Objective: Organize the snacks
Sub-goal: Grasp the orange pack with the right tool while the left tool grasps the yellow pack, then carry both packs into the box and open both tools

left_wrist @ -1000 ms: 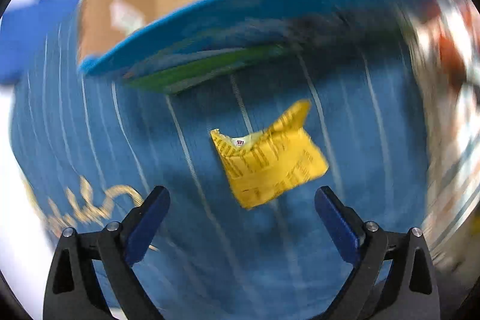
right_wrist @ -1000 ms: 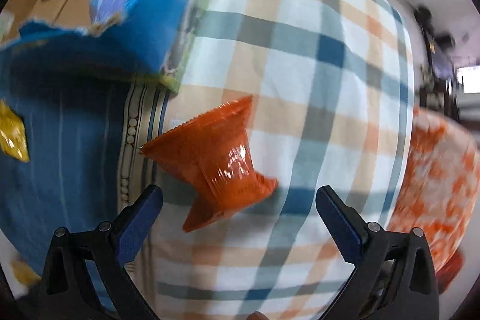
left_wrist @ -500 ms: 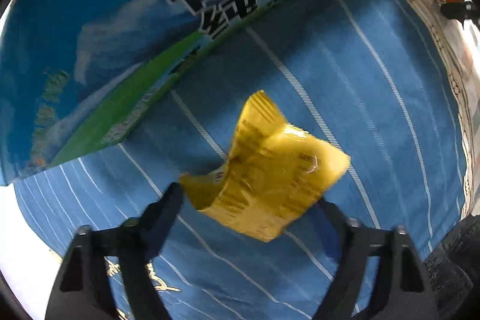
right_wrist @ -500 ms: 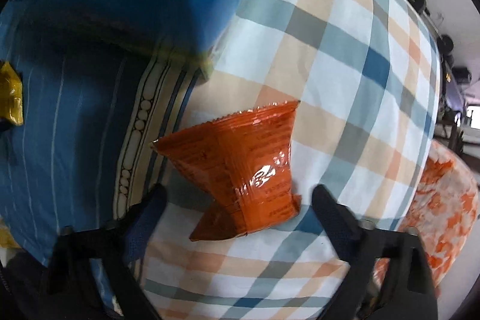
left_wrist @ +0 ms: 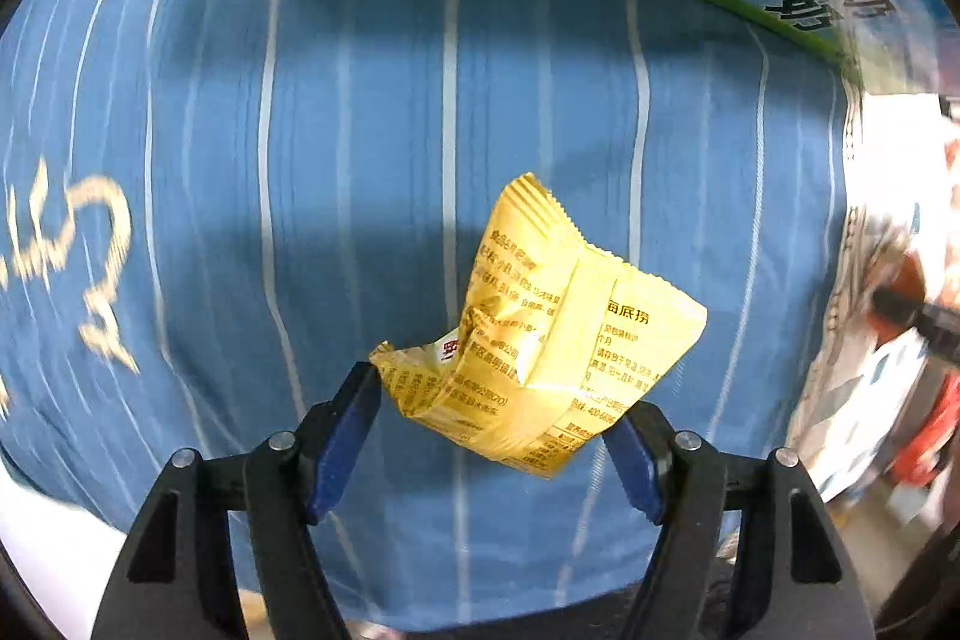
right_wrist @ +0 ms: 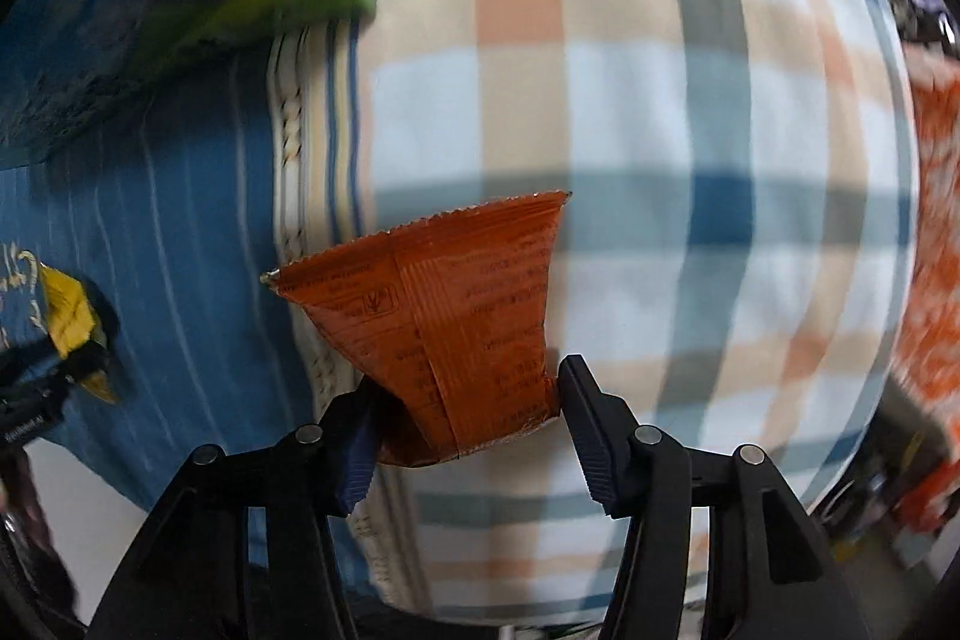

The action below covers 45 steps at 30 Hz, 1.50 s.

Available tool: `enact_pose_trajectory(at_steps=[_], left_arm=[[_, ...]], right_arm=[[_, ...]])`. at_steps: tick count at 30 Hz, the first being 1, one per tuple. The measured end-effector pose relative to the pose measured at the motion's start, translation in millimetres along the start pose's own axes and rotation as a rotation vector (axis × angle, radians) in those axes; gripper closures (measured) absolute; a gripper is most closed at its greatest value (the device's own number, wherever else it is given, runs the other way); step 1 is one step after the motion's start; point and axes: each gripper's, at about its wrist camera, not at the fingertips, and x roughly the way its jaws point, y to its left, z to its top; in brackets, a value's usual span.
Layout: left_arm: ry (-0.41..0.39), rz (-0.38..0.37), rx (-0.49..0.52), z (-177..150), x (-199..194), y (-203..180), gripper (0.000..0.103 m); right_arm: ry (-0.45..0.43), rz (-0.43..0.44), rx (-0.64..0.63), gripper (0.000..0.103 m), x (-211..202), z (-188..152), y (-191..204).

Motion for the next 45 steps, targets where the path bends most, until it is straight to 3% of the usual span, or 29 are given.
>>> enact_pose_trajectory(at_steps=[3,8,9,14,19,20,21,23,30,32,38,45], left_arm=[[0.01,-0.051,-0.073,-17.8,9.1,9.2,0.033],[-0.002,-0.009,-0.07,-22.6,17.1,6.3,0.033],[-0.01,-0.003,-0.068,-28.6,25.5,-14.8,0.033],[-0.021,0.001,-0.099,-16.6,28.1,-32.4,0.031],[-0.044,-0.008,-0.099,-18.9,35.9,-26.5,0.032],[-0.049,-0.009,-0.097,-21.6,35.4,-28.1,0.033],[-0.051,-0.01,-0.093,-14.8,30.5,-20.6,0.035],[-0.067,-0.008,-0.09,-20.4,18.6,-22.5,0.037],[-0.139,-0.071,-0.088,-49.0,-42.7,-24.9,0.038],[-0.169,-0.085,-0.073,-53.2,-64.4,-28.5,0.038],[-0.296,-0.094,-0.041,-53.0,-144.0,-29.6,0.038],[-0.399,-0.058,-0.018,-9.1,-205.5,-34.5,0.038]], right_arm=[[0.015,0.031,0.018,0.045,6.7,-18.4,10.6],[0.011,0.058,0.024,0.046,14.5,-36.2,35.3],[0.009,0.05,0.025,0.046,16.4,-39.1,40.1],[0.006,0.006,0.004,0.043,20.3,-39.8,60.5],[-0.011,0.103,0.024,0.043,17.0,-28.5,79.5],[-0.014,0.104,0.03,0.048,16.5,-27.3,76.3],[-0.017,0.098,0.031,0.057,16.8,-28.0,76.3],[-0.026,0.09,0.035,0.06,14.9,-28.6,78.8],[-0.072,0.095,0.024,0.062,-3.8,-53.9,82.1],[-0.09,0.113,0.011,0.061,-30.3,-39.5,91.9],[-0.221,0.132,-0.042,0.061,-110.5,-47.1,115.5],[-0.352,0.136,-0.1,0.061,-199.1,-22.7,121.7]])
